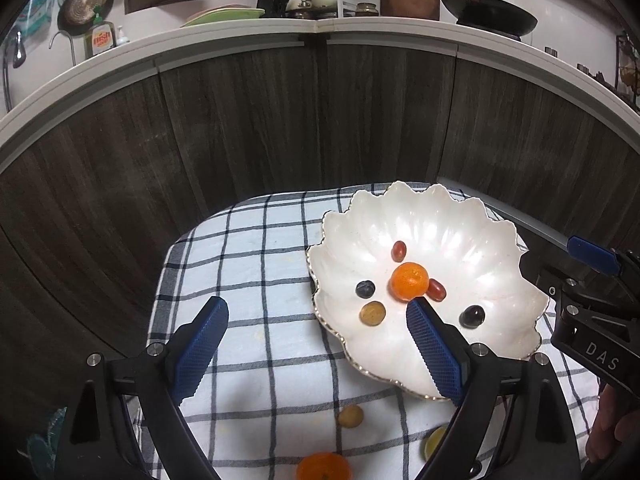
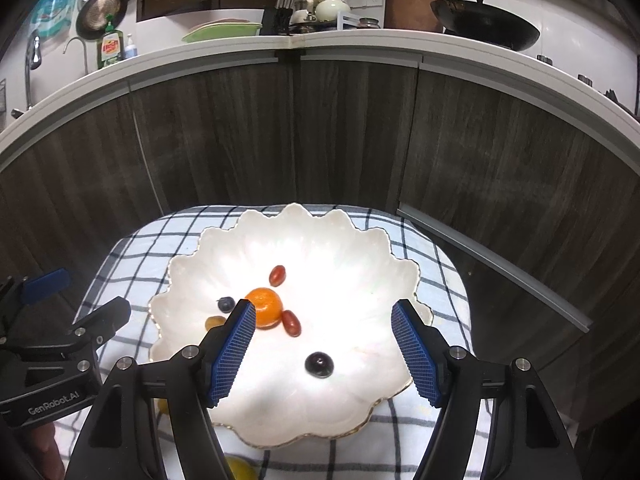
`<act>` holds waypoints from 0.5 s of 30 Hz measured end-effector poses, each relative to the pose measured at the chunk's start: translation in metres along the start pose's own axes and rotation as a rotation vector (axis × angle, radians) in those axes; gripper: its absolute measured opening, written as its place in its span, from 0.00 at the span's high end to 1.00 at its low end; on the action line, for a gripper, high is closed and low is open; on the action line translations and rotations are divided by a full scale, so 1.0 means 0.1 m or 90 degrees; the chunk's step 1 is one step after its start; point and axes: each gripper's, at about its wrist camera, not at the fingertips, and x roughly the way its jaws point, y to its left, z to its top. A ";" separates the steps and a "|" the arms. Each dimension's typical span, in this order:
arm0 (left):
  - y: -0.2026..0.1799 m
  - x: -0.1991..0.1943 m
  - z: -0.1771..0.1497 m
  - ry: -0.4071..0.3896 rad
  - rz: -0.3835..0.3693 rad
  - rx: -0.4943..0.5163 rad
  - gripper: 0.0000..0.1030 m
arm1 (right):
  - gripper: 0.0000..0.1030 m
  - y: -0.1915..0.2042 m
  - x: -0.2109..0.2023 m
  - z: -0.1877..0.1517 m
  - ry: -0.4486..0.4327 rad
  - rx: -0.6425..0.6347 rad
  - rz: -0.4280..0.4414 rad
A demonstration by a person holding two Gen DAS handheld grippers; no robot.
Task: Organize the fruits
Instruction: 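Withdraw both open tools from the bowl over the remaining fruits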
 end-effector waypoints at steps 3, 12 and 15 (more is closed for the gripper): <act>0.03 -0.06 -0.04 -0.001 0.003 0.002 0.11 | 0.31 0.04 -0.05 -0.02 -0.001 0.002 0.002; 0.10 -0.23 -0.18 -0.004 0.007 0.005 0.11 | 0.31 0.14 -0.20 -0.12 -0.002 -0.003 0.009; 0.11 -0.25 -0.24 -0.002 0.010 0.006 0.11 | 0.31 0.18 -0.25 -0.17 0.000 -0.009 0.013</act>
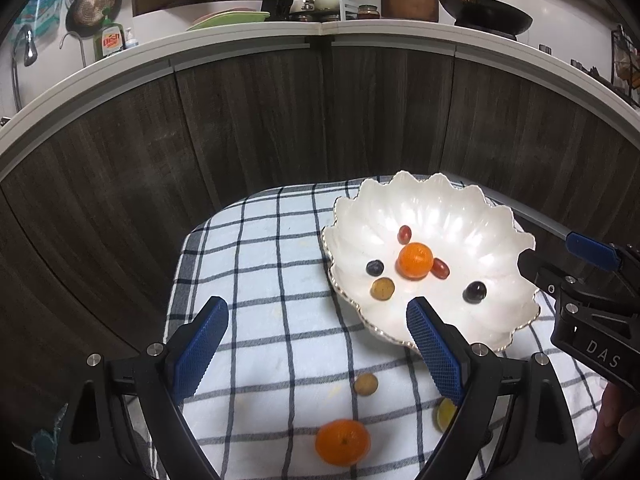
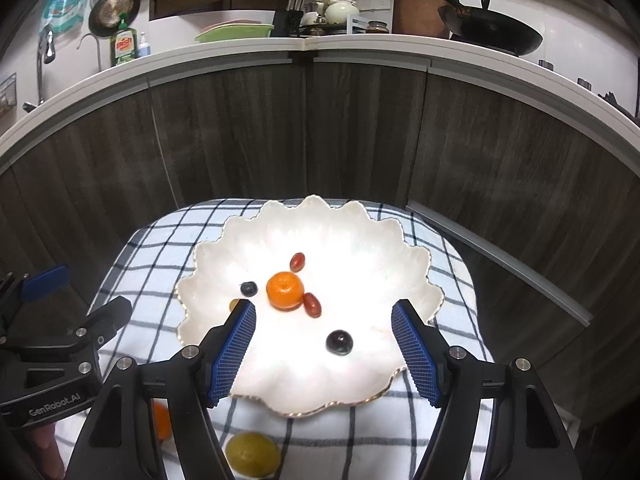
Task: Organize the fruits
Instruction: 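Withdraw both open tools from the bowl over the remaining fruits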
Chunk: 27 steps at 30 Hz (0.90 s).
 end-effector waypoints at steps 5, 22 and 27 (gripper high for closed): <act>0.04 -0.05 -0.10 0.005 0.002 -0.004 0.11 | 0.31 0.05 -0.05 -0.07 0.004 -0.004 0.005; 0.10 -0.10 -0.44 0.029 0.006 -0.009 0.11 | 0.31 0.23 -0.11 -0.37 0.031 -0.025 0.025; 0.10 -0.10 -0.55 0.034 0.009 -0.005 0.11 | 0.31 0.28 -0.11 -0.46 0.040 -0.032 0.028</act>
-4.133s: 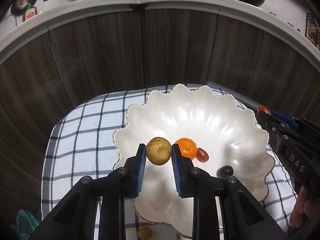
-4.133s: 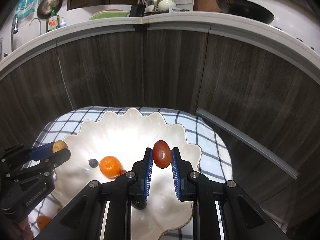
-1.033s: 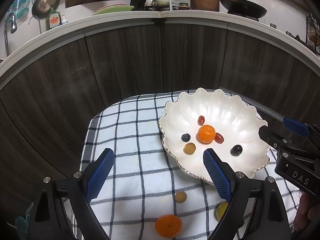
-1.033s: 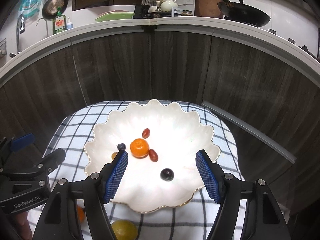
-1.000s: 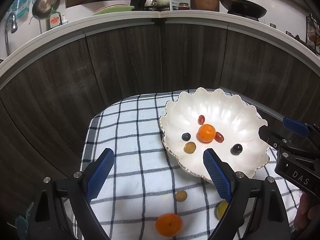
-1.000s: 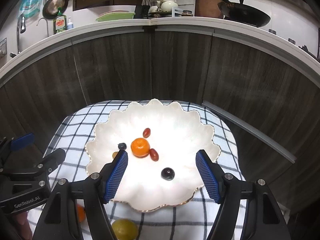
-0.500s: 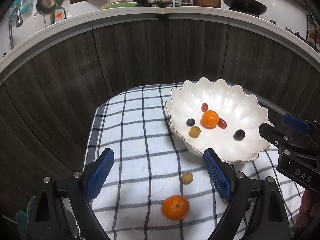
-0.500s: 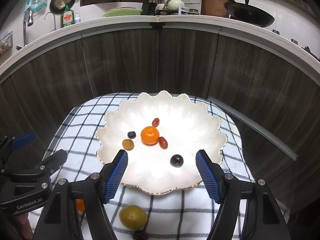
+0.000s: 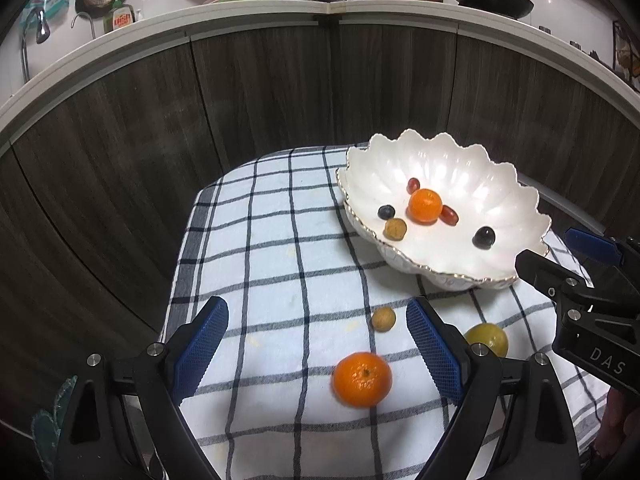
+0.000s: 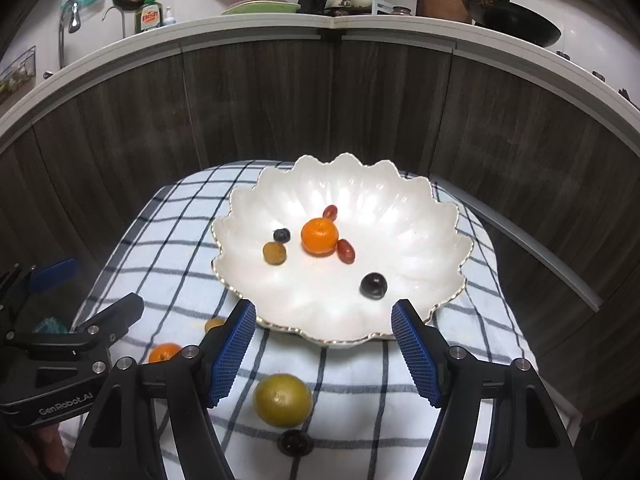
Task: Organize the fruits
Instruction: 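Withdraw both open tools from the bowl over the remaining fruits, then lower the left tool onto the mandarin while the right tool lowers onto the yellow-green citrus, then close the left tool on the mandarin while the right tool grips the yellow-green citrus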
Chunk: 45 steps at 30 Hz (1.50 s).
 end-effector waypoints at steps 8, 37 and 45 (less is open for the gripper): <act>-0.02 0.04 -0.15 0.011 0.001 0.006 0.11 | 0.31 0.04 0.03 -0.15 0.019 -0.008 0.006; -0.09 0.42 -0.54 0.080 -0.022 0.009 0.13 | 0.31 0.11 0.40 -0.55 0.102 -0.025 0.039; -0.11 0.50 -0.57 0.087 -0.034 0.009 0.20 | 0.31 0.13 0.50 -0.63 0.123 -0.029 0.050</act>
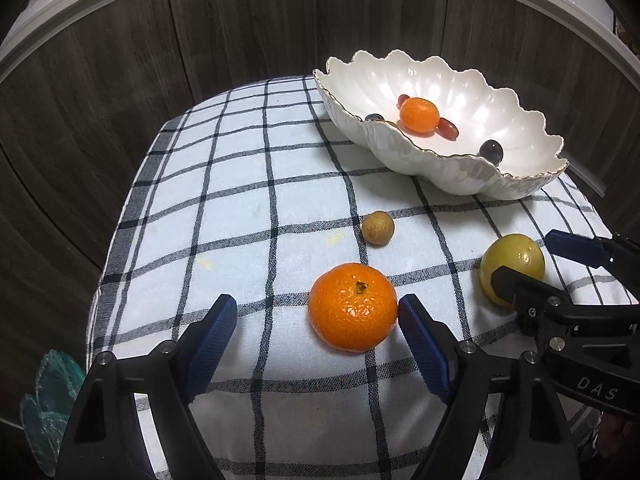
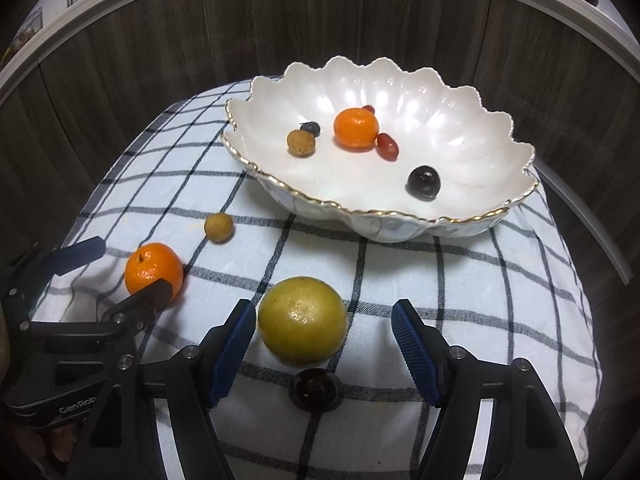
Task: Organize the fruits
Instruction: 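Close the left tool on the mandarin while the right tool grips the yellow-green citrus, then carry the mandarin and yellow-green citrus over the white bowl with both tools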
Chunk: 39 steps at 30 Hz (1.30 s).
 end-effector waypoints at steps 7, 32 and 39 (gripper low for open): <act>-0.01 0.05 -0.01 0.003 -0.033 -0.009 0.31 | 0.31 -0.04 0.07 -0.02 0.004 0.016 0.020; -0.06 0.00 0.02 0.005 -0.048 -0.008 0.56 | 0.51 -0.01 0.06 -0.02 -0.003 0.005 0.042; -0.09 -0.09 0.10 -0.006 -0.046 -0.008 0.56 | 0.51 -0.04 -0.03 0.03 -0.018 0.009 0.040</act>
